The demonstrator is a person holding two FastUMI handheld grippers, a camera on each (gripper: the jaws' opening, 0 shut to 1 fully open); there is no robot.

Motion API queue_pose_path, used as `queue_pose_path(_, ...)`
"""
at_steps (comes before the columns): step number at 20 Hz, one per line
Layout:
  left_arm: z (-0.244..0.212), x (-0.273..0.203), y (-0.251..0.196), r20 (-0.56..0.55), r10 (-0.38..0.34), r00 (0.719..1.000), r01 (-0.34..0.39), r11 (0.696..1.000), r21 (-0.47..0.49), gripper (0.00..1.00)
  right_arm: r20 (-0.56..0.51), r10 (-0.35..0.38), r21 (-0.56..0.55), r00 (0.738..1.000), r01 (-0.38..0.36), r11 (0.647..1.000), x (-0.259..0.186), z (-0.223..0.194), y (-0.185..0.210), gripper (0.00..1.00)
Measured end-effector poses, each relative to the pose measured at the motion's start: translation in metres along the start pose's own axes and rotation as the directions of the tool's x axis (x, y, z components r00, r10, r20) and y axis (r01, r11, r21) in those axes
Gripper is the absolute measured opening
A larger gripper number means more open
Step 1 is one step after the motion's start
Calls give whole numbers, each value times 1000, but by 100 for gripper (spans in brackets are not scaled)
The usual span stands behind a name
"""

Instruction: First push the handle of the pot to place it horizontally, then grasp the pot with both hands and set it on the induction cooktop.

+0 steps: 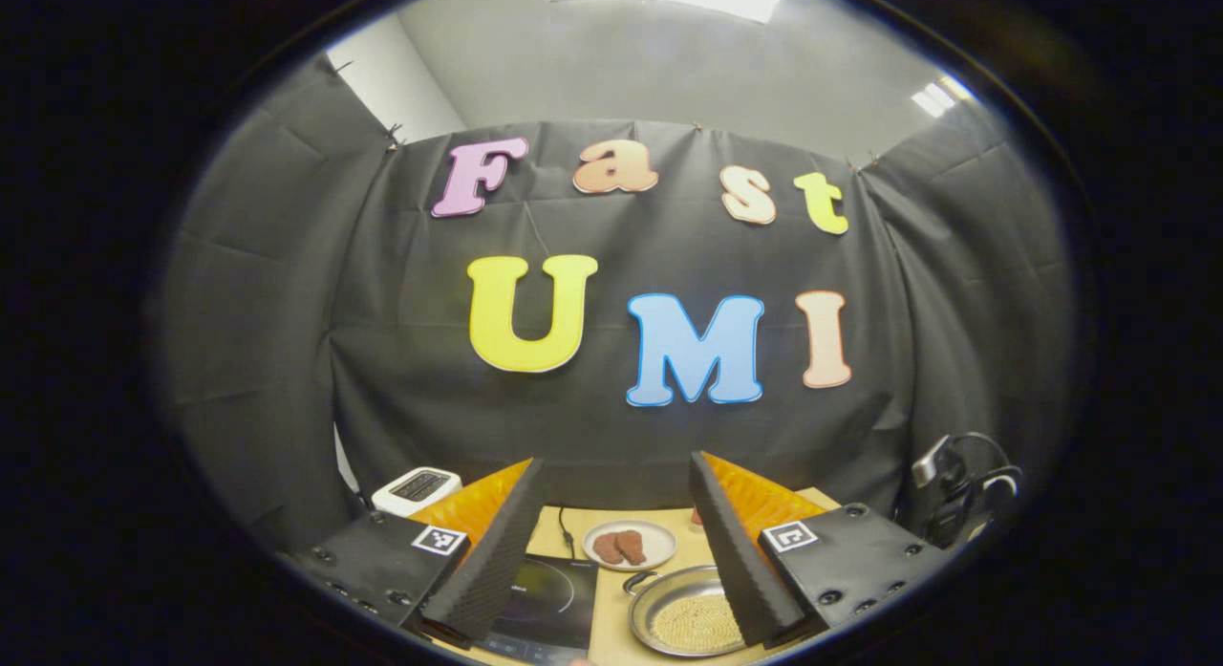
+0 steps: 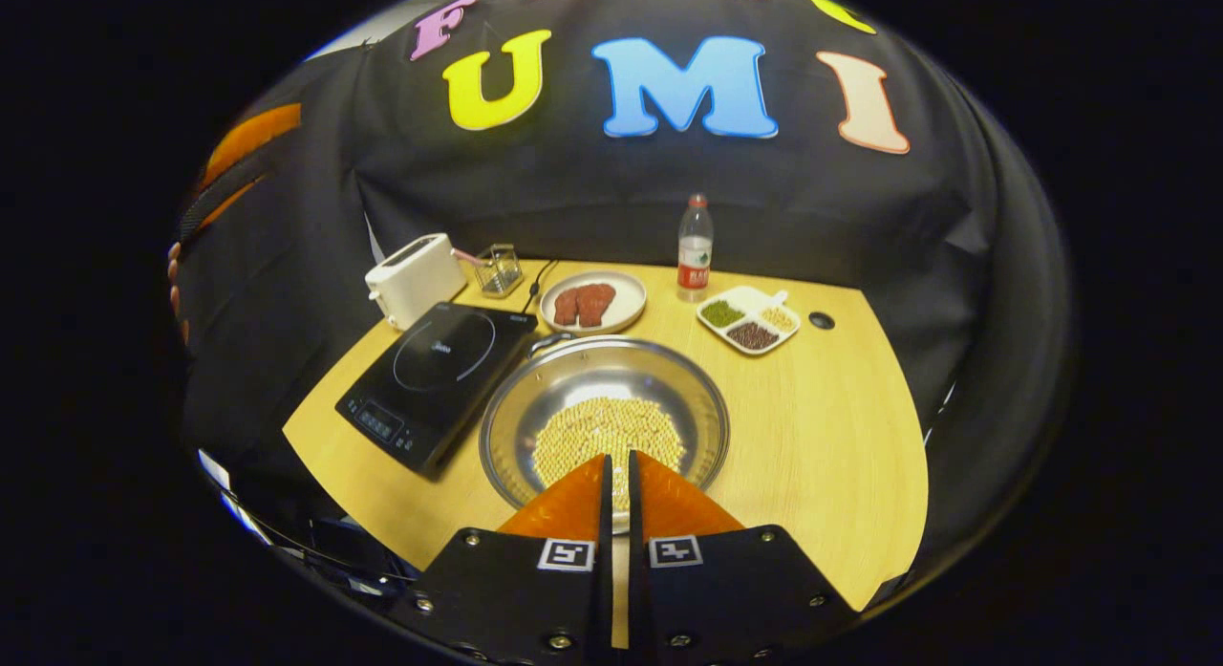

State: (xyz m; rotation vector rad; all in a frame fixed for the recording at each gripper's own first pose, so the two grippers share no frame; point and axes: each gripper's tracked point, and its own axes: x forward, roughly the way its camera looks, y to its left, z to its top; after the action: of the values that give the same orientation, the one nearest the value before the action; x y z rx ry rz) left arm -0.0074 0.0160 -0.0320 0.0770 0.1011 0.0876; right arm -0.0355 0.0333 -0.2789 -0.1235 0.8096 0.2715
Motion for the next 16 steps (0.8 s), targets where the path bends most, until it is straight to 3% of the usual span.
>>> queue_pose_path(3, -5, -1, 2, -9, 10, 1000, -10, 1000, 5, 99, -124, 7, 19, 992, -5, 1000, 12, -38, -4, 7)
queue_pose_path(4, -6, -2, 2, -13, 13, 1000, -13, 1000, 6, 94, -162, 13, 29, 987, -8, 1000, 15, -50, -4, 7)
queue_pose_path(6, -8, -4, 3, -19, 21, 1000, -20, 1000, 6, 95, -230, 18, 55, 973, -6, 998, 23, -67, -6, 7)
queue_pose_path(7, -10, -5, 4, -21, 24, 999, -24, 1000, 5, 99, -257, 23, 68, 966, -5, 998, 25, -74, -6, 7)
queue_pose_path(8, -9, -5, 5, -24, 28, 999, -28, 1000, 6, 95, -277, 25, 80, 960, -2, 997, 27, -80, -7, 7)
queue_pose_path(9, -10, -6, 6, -25, 33, 999, -32, 999, 8, 99, -297, 29, 93, 954, -1, 996, 31, -88, -8, 7)
queue_pose_path(16, -15, -10, 9, -40, 65, 997, -65, 998, 9, 99, -371, 61, 149, 927, -5, 989, 58, -103, -3, 6)
